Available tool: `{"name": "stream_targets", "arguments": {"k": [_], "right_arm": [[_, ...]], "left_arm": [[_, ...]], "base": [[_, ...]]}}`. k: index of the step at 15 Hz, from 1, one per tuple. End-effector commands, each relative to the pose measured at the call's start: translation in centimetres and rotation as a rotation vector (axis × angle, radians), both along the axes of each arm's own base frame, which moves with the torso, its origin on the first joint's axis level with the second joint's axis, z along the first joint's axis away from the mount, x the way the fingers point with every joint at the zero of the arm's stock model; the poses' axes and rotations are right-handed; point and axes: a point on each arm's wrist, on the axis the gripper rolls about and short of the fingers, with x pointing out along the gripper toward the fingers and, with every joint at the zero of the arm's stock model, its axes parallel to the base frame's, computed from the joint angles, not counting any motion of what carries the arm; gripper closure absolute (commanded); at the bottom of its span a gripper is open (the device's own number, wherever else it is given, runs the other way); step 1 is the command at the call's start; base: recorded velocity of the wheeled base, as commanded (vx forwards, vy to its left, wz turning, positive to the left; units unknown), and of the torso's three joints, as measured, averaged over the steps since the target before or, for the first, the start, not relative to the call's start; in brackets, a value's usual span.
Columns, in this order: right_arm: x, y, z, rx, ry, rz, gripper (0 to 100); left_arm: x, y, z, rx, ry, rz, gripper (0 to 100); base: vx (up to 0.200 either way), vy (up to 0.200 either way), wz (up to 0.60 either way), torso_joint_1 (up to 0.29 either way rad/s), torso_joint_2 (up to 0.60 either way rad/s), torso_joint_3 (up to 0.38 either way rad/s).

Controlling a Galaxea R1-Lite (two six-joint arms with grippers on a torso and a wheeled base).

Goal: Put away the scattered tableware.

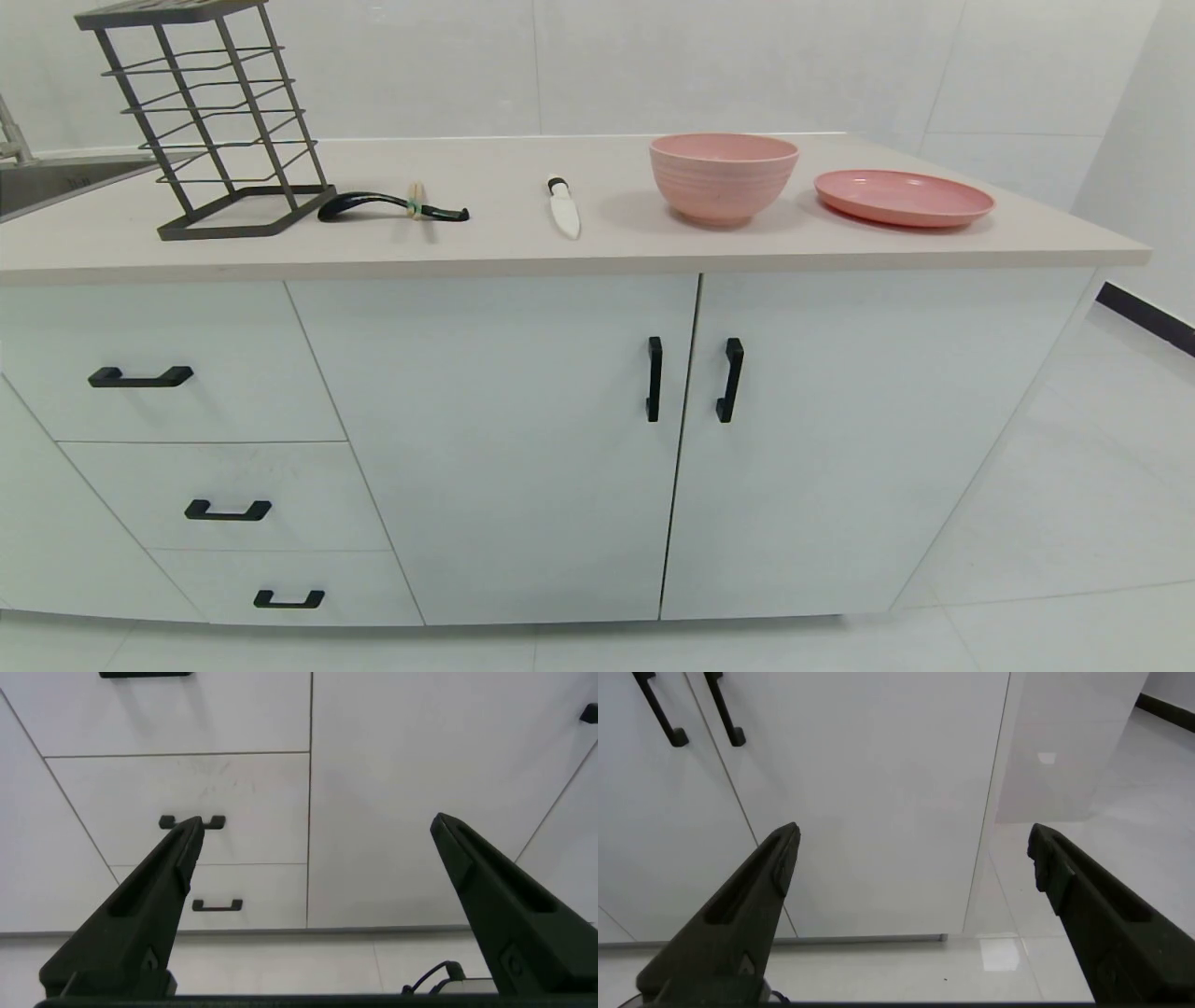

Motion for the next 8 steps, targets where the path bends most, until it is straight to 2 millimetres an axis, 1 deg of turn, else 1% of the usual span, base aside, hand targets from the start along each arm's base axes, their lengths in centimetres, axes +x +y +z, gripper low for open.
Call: {"name": "stream_targets", "arguments": {"k": [1, 5, 6, 7, 8], "right_arm": [[0.0, 0.0, 0.0, -0.001, 0.001, 0.001, 0], [0.0, 0.0, 0.1, -0.009, -0.007, -0.005, 0], [0.0, 0.0, 1.1, -0.009, -0.11, -0.005, 0], [-0.3, 0.0, 2.6, -0.015, -0.244, 0.0, 0], [-0.3, 0.2, 3.7, -0.04, -0.243, 0.049, 0]], "left_arm": [[0.0, 0.0, 0.0, 0.0, -0.002, 0.0, 0], [0.0, 0.0, 0.0, 0.001, -0.002, 0.0, 0], [0.0, 0.0, 0.0, 0.003, -0.002, 0.002, 0], [0.0, 0.0, 0.0, 0.001, -0.002, 0.002, 0], [0.0, 0.0, 0.0, 0.0, -0.002, 0.002, 0]], "base": [[0.0, 0.0, 0.0, 0.0, 0.0, 0.0], [0.0, 0.0, 0.0, 0.0, 0.0, 0.0], [0.0, 0.0, 0.0, 0.0, 0.0, 0.0], [0.0, 0.0, 0.0, 0.0, 0.0, 0.0], [0.0, 0.0, 0.0, 0.0, 0.0, 0.0]]}}
